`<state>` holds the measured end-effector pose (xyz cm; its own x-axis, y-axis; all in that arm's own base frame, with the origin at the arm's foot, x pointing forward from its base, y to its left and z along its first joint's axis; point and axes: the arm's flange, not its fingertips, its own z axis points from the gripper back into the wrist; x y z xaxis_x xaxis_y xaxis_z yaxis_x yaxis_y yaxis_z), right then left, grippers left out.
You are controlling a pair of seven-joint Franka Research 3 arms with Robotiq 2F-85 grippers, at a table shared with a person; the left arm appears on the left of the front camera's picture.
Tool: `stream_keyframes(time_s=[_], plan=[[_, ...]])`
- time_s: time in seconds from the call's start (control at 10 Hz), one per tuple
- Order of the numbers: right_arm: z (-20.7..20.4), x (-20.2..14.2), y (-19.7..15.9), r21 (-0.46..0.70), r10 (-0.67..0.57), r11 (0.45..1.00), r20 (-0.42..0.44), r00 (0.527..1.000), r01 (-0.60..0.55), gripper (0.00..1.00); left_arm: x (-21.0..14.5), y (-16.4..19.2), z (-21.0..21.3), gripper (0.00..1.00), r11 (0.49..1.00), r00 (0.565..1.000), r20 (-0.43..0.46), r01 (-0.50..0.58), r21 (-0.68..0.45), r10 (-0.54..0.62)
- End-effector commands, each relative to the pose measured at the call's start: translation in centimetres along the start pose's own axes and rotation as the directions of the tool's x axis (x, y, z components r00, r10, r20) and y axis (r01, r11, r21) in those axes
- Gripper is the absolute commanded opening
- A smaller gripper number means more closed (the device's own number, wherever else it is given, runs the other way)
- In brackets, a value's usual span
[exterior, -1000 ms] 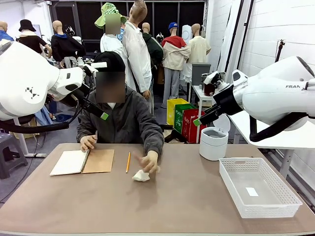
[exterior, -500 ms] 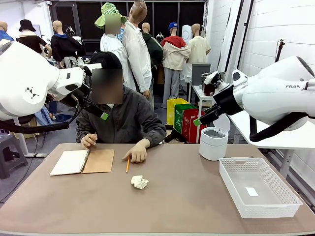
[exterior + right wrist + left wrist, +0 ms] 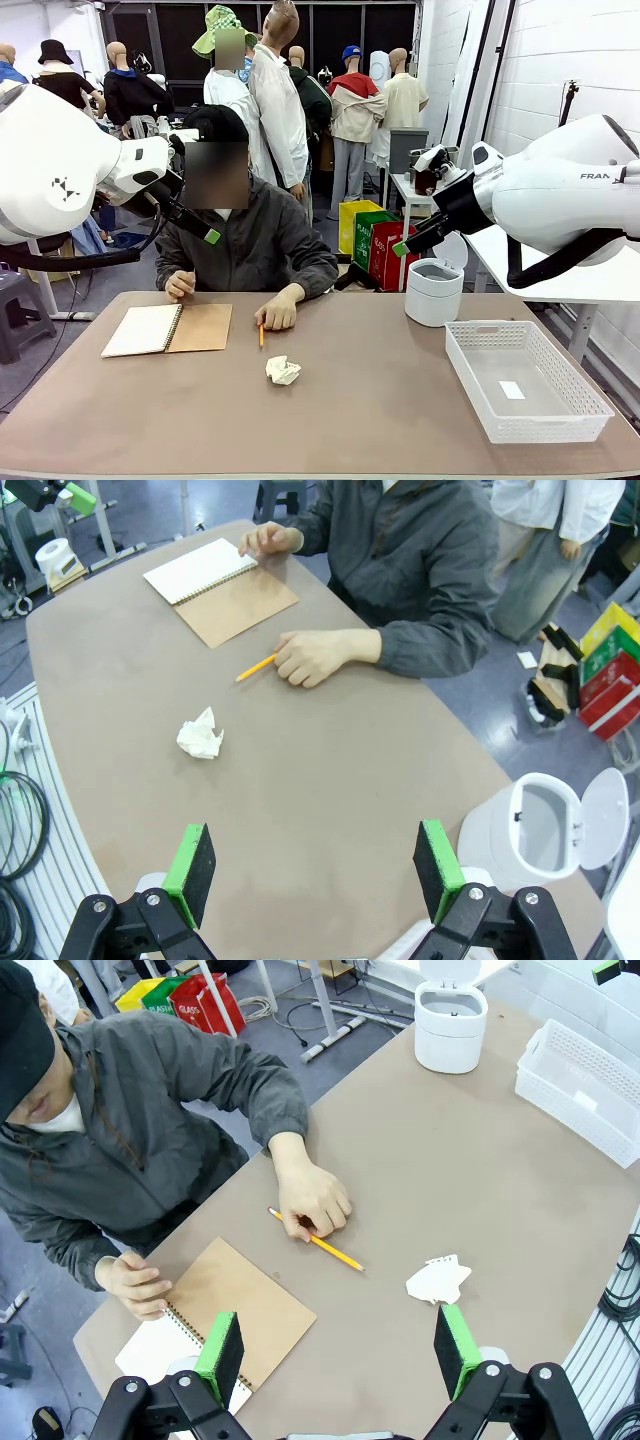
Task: Sort the paper based on its condition.
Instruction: If a person hands you a paper, place it in the Organizing basket , and if it's crumpled, put it in the Trash can.
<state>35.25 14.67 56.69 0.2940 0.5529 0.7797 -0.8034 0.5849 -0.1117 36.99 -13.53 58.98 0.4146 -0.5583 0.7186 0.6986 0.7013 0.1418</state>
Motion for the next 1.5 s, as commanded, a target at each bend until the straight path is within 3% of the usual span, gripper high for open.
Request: stream_keyframes(time_s=[0.0, 0.4, 0.9, 1.1, 1.4], plan=[[-0.4, 0.2, 0.1, 0.010, 0.003, 1.000, -0.007, 1.000, -0.003, 1.00, 0.0, 0.0, 0.0, 1.00, 1.000, 1.000, -0.004, -0.014, 0.007, 0.014], [-4.0, 2.7, 1.6, 0.013, 0.054, 0.999, -0.120, 0.991, -0.053, 1.00, 0.0, 0.0, 0.0, 1.00, 1.000, 1.000, -0.004, -0.014, 0.007, 0.014], [-12.8, 4.3, 4.4, 0.115, 0.198, 0.978, -0.274, 0.941, -0.172, 1.00, 0.0, 0.0, 0.0, 1.00, 1.000, 1.000, -0.004, -0.014, 0.007, 0.014], [-15.4, 3.8, 5.1, 0.150, 0.233, 0.969, -0.296, 0.926, -0.196, 1.00, 0.0, 0.0, 0.0, 1.00, 1.000, 1.000, -0.004, -0.014, 0.007, 0.014], [-15.8, 3.2, 6.0, 0.132, 0.216, 0.974, -0.307, 0.927, -0.183, 1.00, 0.0, 0.0, 0.0, 1.00, 1.000, 1.000, -0.004, -0.014, 0.007, 0.014]])
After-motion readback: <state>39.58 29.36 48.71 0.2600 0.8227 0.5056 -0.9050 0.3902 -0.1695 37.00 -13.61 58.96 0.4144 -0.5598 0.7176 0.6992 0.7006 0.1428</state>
